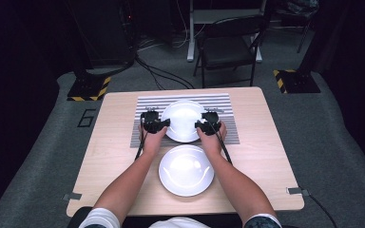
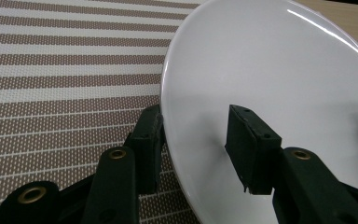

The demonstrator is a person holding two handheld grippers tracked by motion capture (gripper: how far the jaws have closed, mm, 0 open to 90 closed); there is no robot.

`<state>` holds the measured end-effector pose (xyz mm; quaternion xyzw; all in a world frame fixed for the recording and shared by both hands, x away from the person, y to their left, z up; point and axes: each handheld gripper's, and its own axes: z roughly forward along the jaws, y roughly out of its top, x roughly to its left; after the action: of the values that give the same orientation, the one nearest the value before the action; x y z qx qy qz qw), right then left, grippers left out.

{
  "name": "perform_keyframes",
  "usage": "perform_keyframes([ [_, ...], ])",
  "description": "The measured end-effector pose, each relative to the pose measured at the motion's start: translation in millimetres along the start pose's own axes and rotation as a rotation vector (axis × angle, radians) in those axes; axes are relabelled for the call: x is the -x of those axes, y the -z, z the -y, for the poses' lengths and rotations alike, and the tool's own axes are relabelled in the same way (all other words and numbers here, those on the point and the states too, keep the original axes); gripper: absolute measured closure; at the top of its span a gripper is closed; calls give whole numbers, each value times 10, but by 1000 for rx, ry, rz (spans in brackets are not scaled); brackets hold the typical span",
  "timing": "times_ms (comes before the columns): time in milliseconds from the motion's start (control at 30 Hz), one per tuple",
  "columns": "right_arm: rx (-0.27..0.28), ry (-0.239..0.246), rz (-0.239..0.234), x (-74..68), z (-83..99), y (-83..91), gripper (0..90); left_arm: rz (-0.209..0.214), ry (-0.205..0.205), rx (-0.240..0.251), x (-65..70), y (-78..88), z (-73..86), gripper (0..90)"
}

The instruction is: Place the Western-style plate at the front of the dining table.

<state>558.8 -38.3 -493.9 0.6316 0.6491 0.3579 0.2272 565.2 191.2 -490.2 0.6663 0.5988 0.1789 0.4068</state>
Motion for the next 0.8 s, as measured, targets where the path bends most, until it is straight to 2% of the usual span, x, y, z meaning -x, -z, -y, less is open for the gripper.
perform_keyframes([
  [233, 10, -18, -1, -18, -115, -16, 464, -4, 5, 2, -17, -26, -71, 563],
  [433, 3, -8, -5, -28, -159, -51, 466, -2, 6, 0, -62, -63, -94, 565],
  [600, -9, -25, -12, -30, -150, -114, 470, -2, 10, -15, -106, -120, -85, 567],
  [800, -20, -17, -10, -45, -126, -169, 470, -15, 12, -31, -138, -178, -61, 568],
])
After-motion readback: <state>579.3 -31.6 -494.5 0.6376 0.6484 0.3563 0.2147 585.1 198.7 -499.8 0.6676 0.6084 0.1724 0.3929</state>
